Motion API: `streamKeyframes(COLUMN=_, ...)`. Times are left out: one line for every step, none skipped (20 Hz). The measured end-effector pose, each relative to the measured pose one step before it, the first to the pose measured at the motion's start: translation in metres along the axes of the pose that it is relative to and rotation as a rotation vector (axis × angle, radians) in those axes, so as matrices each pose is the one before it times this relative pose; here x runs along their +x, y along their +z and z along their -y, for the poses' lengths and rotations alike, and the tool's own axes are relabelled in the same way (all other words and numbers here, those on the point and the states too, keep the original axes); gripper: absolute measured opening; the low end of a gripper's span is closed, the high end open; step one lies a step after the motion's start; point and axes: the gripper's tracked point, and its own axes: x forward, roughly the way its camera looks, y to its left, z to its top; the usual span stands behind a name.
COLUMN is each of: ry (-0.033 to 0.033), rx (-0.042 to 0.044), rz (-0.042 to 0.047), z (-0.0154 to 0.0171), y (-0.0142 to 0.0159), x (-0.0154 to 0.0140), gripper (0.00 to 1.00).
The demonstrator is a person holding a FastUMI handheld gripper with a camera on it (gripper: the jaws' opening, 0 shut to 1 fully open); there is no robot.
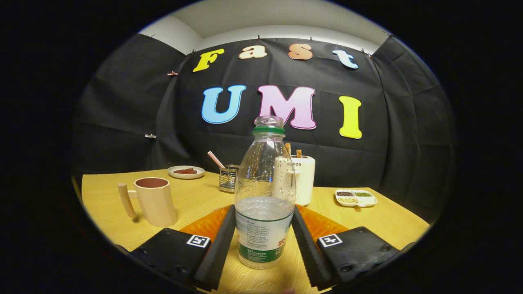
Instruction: Take the bottle from table, then pour the juice into the cup, finally place the bottle on the coaster
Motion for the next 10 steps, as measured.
streamKeyframes(ry=-0.00163, rx=0.01014, rz=-0.00051, z=-0.00017, y=0.00014, x=-0.00096, gripper=0.81)
streamKeyframes(ry=-0.00401, rx=0.00106, rz=0.00003, z=0.00115, y=0.00185, x=0.00025, gripper=0.77)
streamKeyframes(ry=-0.00374, rx=-0.0154, rz=-0.00084, z=-0.00019, y=0.00049, x=-0.00028, gripper=0.76)
streamKeyframes(ry=-0.00352, rx=-0.02445, rz=0.00118, z=-0.00022, y=0.00158, x=0.00053, gripper=0.72)
streamKeyframes(ry=-0.00402, rx=-0.03704, rz=-0.00234, z=-0.00003, y=0.00083, x=-0.00086, gripper=0.72)
streamKeyframes(ry=-0.00082, rx=-0.04392, rz=0.00118, z=0.00052, y=0.00238, x=0.00055, gripper=0.7)
streamKeyframes(ry=-0.0023, rx=-0.05306, rz=-0.0061, z=0.00174, y=0.00282, x=0.00083, gripper=0.7)
streamKeyframes(ry=0.00173, rx=-0.04426, rz=-0.0036, z=0.00014, y=0.00276, x=0.00096, gripper=0.7)
streamKeyframes(ry=0.00151, rx=-0.04335, rz=0.00359, z=0.00071, y=0.00552, x=0.00067, gripper=0.7)
streamKeyframes(ry=0.00286, rx=-0.04138, rz=0.00361, z=0.00064, y=0.00558, x=-0.00009, gripper=0.7)
